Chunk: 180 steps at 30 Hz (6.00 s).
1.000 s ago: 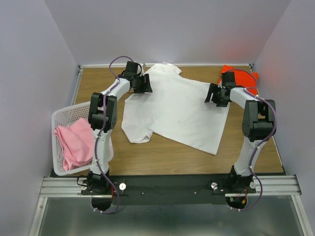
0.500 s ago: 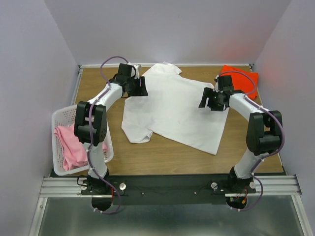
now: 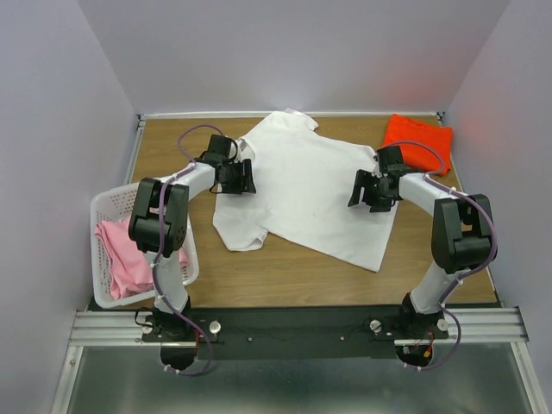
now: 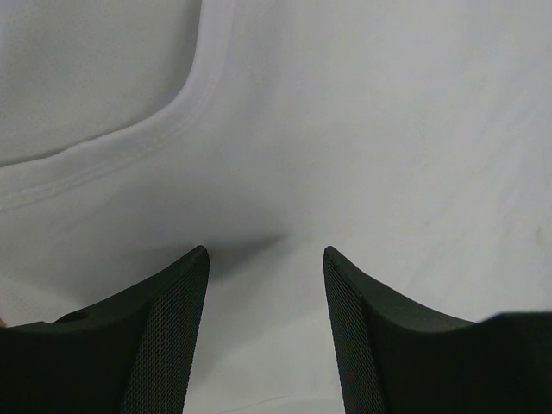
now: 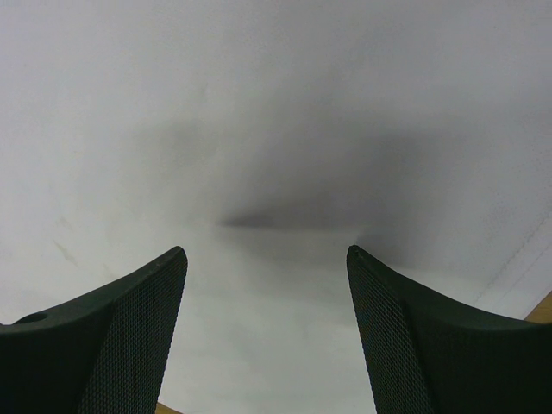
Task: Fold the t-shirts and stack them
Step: Flatten the tshirt out
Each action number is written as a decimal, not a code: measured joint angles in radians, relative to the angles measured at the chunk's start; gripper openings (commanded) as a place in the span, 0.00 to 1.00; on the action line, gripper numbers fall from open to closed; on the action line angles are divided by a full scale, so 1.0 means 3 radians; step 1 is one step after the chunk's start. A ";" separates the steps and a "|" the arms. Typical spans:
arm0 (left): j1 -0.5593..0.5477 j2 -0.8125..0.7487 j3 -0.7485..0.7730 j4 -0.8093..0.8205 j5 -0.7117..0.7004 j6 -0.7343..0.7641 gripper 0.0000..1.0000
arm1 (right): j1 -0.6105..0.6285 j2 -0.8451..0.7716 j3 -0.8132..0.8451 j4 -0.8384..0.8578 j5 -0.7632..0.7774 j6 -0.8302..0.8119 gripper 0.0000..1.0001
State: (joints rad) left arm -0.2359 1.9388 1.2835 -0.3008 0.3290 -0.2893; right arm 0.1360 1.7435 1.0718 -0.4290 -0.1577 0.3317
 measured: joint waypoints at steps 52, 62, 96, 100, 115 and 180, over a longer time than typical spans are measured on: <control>-0.0050 -0.0952 -0.0535 -0.0056 -0.0456 -0.0587 0.69 | -0.0085 0.0277 0.0767 -0.0239 0.0099 -0.0211 0.82; 0.0017 -0.0977 -0.0884 -0.0042 -0.0675 -0.0726 0.69 | 0.0121 0.0323 0.0776 -0.0237 0.0019 -0.0233 0.82; 0.0172 -0.0717 -0.0535 -0.0415 -0.0601 -0.0534 0.14 | 0.0126 0.0626 0.0787 -0.0243 0.0296 -0.0084 0.82; 0.0193 -0.0945 -0.0437 -0.0665 -0.0694 -0.0472 0.25 | 0.0136 0.0668 0.0847 -0.0300 0.0343 -0.0048 0.82; 0.0240 -0.1094 -0.0408 -0.0941 -0.0722 -0.0408 0.53 | 0.0136 0.0755 0.0975 -0.0398 0.0388 -0.0027 0.82; 0.0233 -0.1317 -0.1050 -0.0922 -0.0688 -0.0651 0.52 | 0.0142 0.0782 0.1016 -0.0443 0.0440 -0.0024 0.82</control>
State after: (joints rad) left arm -0.1661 1.5436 0.9684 -0.5774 0.1226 -0.4847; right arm 0.1787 1.9781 1.3766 -0.5617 -0.0257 0.3244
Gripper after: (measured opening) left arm 0.525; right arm 0.822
